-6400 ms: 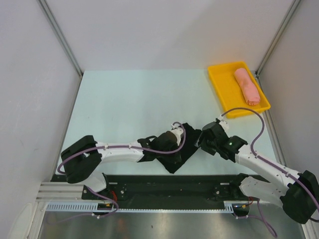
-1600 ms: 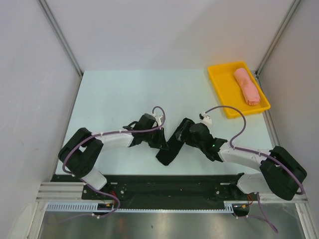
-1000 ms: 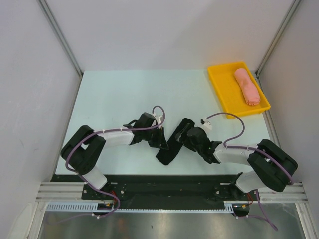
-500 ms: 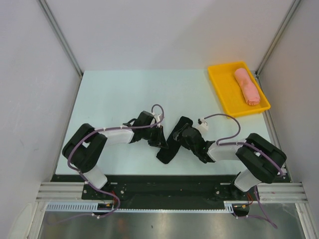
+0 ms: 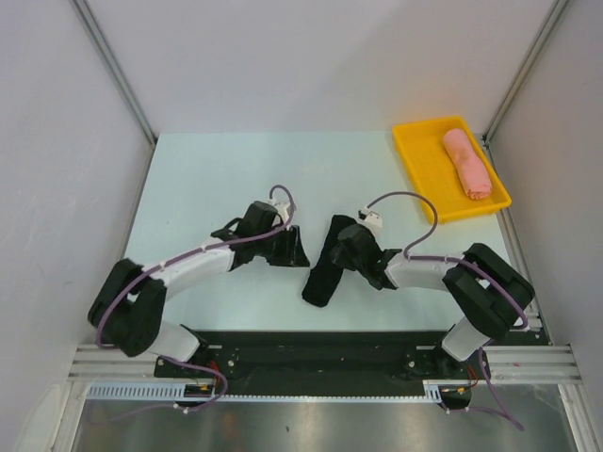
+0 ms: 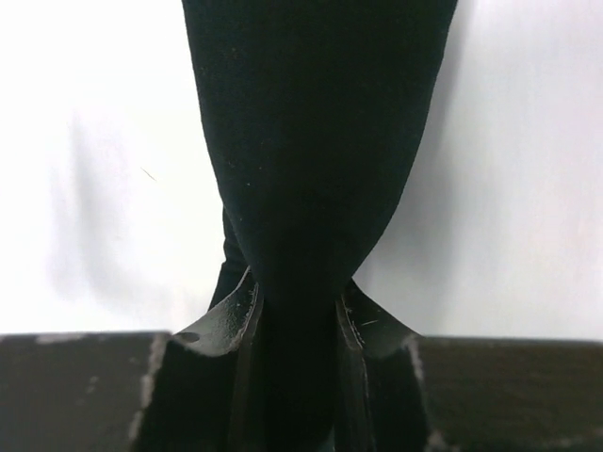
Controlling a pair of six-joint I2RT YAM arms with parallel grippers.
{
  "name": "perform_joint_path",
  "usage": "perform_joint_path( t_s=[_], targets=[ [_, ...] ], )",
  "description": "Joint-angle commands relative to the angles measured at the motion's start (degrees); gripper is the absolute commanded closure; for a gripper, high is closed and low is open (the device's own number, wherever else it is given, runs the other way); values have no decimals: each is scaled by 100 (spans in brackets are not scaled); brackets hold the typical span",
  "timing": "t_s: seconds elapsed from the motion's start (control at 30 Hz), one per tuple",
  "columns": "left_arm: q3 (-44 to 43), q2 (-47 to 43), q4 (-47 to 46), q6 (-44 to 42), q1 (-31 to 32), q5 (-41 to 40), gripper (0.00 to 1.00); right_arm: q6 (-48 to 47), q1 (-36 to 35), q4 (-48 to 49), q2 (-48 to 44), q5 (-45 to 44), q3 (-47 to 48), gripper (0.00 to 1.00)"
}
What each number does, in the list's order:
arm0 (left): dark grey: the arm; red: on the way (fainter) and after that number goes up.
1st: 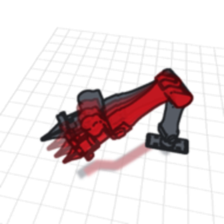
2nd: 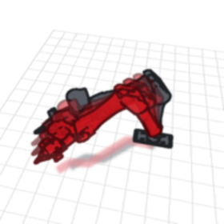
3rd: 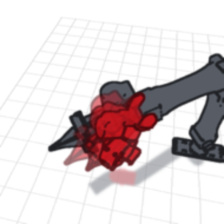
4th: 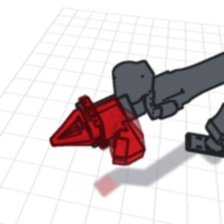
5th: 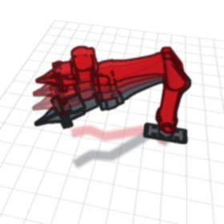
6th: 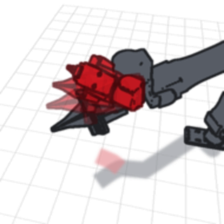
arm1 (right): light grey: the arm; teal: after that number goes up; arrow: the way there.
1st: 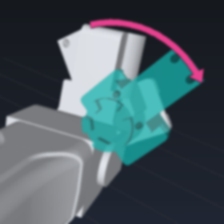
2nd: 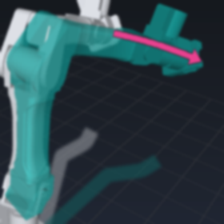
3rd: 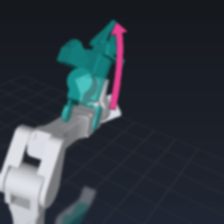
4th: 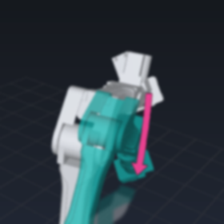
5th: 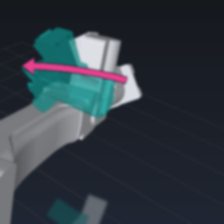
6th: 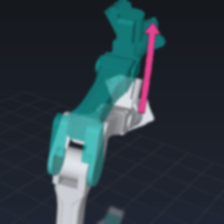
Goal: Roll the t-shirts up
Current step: Pick up the T-shirt from the center of the board, then place the T-shirt in the bin.
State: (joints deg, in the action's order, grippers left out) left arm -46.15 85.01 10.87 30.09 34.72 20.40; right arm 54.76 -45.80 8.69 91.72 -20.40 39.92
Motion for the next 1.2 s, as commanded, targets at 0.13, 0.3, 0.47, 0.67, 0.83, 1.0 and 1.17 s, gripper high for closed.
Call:
perform_joint_path(
  t_s=[0.13,0.3,0.47,0.67,0.83,1.0,1.17],
  targets=[
    [-8,-1679,626,-512,-150,192,50,-3023,931,-842,-153,1183,323,100],
    [97,-2243,872,-793,-150,490,50,-4566,1872,-841,-322,2743,1100,100],
    [80,-2568,1224,-1207,-150,508,50,-5755,2663,-2151,152,3032,2545,100],
    [246,-2744,1321,-1496,-150,816,51,-6609,3577,-2336,906,3763,3732,100],
    [414,-3016,1259,-1550,-158,965,51,-7461,3964,-3030,1602,3640,4820,100],
    [475,-3184,1303,-1558,-158,886,51,-7524,4852,-3382,2199,4483,5630,100],
    [484,-3158,1277,-1550,-176,921,52,-7603,5204,-3909,2701,4826,6885,100]
  ],
)
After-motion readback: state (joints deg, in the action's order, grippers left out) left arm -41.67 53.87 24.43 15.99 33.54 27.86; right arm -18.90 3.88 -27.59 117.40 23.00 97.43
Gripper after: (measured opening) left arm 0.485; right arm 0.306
